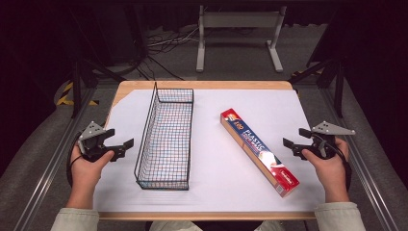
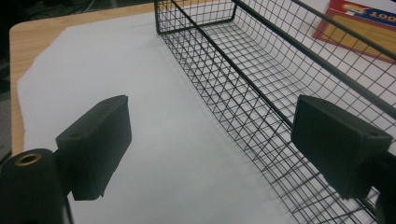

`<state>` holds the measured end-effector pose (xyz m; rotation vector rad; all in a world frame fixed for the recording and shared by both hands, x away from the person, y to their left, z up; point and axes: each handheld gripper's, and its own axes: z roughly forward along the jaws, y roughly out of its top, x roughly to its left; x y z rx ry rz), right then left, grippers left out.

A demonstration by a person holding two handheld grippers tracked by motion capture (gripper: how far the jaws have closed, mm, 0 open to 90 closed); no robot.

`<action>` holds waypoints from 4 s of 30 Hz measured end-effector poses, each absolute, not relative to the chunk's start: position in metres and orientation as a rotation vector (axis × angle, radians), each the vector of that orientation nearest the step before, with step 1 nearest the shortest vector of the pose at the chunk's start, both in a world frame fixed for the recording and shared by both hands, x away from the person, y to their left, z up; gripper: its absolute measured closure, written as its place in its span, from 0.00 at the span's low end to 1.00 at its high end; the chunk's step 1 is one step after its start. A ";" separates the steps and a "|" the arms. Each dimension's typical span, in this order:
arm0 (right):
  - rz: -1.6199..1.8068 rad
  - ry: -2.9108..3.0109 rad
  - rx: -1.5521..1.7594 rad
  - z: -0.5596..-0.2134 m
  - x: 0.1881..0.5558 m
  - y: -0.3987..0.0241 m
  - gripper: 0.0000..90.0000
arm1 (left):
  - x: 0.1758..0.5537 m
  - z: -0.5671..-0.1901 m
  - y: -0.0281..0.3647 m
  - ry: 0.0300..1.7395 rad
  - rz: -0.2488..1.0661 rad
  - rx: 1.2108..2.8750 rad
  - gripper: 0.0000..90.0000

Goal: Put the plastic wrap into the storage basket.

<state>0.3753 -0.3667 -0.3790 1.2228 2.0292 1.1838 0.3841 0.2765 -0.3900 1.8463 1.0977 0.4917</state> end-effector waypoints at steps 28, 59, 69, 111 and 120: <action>1.161 2.199 1.238 -0.361 0.366 -0.302 0.06 | 0.376 -0.383 0.283 1.148 0.507 1.831 0.08; 0.682 2.436 1.412 -0.412 0.373 -0.278 0.24 | 0.375 -0.385 0.288 1.188 0.514 1.832 0.14; 0.607 2.444 1.427 -0.414 0.374 -0.269 0.36 | 0.374 -0.388 0.290 1.203 0.501 1.843 0.31; 0.669 2.665 1.046 -0.295 0.378 -0.267 0.45 | 0.365 -0.337 0.253 0.942 0.436 1.987 0.08; 0.657 2.758 0.843 -0.267 0.377 -0.247 0.45 | 0.367 -0.333 0.234 0.859 0.365 2.017 0.09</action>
